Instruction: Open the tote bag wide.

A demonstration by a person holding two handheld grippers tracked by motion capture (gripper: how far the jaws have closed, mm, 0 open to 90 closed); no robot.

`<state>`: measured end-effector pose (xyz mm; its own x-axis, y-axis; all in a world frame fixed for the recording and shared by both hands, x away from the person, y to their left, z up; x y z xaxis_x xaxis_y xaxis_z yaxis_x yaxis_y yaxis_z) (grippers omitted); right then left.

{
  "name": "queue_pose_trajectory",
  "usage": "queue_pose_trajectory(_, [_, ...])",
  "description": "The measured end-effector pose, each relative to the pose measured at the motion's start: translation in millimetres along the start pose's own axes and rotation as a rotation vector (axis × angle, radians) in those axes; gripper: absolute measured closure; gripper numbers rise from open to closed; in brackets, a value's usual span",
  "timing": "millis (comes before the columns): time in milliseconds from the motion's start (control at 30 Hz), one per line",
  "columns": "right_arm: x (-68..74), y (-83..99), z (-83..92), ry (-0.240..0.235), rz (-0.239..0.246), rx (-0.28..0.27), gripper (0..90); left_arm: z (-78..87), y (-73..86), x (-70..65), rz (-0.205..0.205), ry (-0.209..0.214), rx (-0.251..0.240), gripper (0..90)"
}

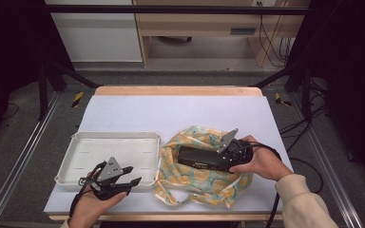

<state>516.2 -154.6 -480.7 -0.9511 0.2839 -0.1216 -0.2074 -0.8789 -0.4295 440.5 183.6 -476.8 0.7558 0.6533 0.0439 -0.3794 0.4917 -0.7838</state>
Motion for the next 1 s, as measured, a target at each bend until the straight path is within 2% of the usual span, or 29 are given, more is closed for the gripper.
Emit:
queue_pose_trajectory(467, [4.9,-3.3,19.8,0.006,0.008,-0.071,43.2,-1.7,3.2,4.7,0.009,-0.019,0.015,46.5])
queue_pose_trajectory(700, [7.7,-8.9,32.9,0.009,0.017,-0.122,43.1,-1.6,4.6,11.1,0.044,-0.038,0.017,38.0])
queue_pose_trajectory(1000, [5.0,-15.2,42.0,0.014,-0.004,-0.170,43.1,-2.5,4.8,10.0,0.042,-0.035,0.022,36.6])
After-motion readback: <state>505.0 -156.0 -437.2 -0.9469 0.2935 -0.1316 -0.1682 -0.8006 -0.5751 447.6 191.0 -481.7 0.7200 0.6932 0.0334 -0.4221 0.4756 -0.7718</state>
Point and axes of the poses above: each handheld gripper's, and its own axes: z roughly backward along the jaws, y roughly out of its underside, x roughly to its left, the point moved 7 cm from there along -z, roughly forward along the jaws
